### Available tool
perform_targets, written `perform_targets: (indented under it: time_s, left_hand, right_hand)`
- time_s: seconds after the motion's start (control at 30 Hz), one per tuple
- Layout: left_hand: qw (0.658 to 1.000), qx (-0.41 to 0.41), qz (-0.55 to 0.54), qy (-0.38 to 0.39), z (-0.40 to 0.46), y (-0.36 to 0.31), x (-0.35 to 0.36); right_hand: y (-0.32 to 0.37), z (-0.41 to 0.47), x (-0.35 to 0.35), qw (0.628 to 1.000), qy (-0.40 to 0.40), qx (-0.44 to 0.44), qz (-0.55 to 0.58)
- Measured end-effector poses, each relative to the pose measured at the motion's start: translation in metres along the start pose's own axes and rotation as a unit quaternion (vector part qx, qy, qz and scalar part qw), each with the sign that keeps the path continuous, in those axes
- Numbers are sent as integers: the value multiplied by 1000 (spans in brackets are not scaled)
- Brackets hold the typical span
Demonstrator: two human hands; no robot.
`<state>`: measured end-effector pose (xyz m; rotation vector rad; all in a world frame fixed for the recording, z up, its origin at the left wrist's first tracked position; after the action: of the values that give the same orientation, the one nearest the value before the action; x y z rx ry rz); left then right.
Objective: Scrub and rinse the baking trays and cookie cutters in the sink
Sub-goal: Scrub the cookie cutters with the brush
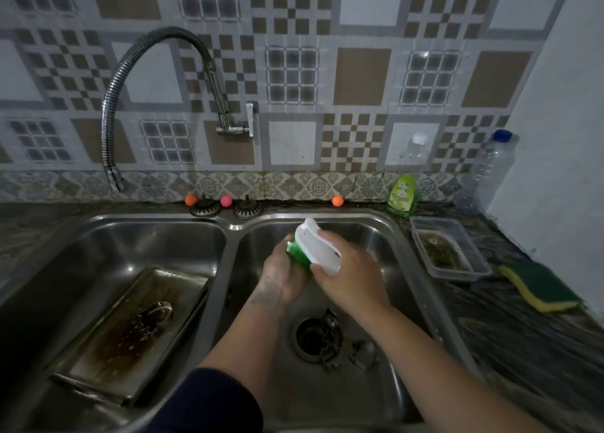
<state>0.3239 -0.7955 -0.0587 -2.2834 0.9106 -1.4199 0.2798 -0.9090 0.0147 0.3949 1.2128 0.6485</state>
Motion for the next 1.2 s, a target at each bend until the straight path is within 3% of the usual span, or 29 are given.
perform_targets:
  time_s: [0.1,0.27,0.4,0.47,0.6,0.73,0.87,0.97,1.03,1.1,1.2]
  left_hand:
    - [997,27,-70,22,1,0,4]
    - [997,44,12,56,3,-2,11]
    - [997,48,-20,54,-4,4,5]
    - [997,32,-46,61,-5,4,1]
    - [998,25,37,42,-7,2,-1]
    - [998,33,36,41,-12,-7,-14]
    - [994,35,86,65,-17,-29,-26]
    - [991,45,117,54,-22,-47,-45]
    - [990,55,116,49,-24,-62,-58]
    - [989,58,131,38,-26,-79,-73]
    - [974,87,209,10,-32,-106,-99]
  right_hand:
    - [-18,19,-11,997,-16,64,41]
    - [-8,4,-8,999,11,-9,39]
    - [-25,24,-16,997,-5,57,58]
    - [-24,29,-24,998,-15,41,52]
    - [-8,16,-5,997,72,-17,-8]
    - [-5,30,-12,1000,11,5,11]
    - [21,31,15,996,66,-54,-30]
    - [33,38,27,998,37,-16,-44]
    - [53,37,38,999,18,-38,-17]
    - [75,32,59,997,28,-69,-1]
    - [87,36,96,997,50,-34,-43]
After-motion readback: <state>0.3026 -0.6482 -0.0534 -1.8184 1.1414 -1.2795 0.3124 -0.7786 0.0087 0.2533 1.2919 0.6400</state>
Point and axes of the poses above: each hand's wrist, its own z-axis towards the middle knuckle, its own x-axis out of the palm, y = z × x, the point moved 7 cm from there along z, towards the middle knuckle
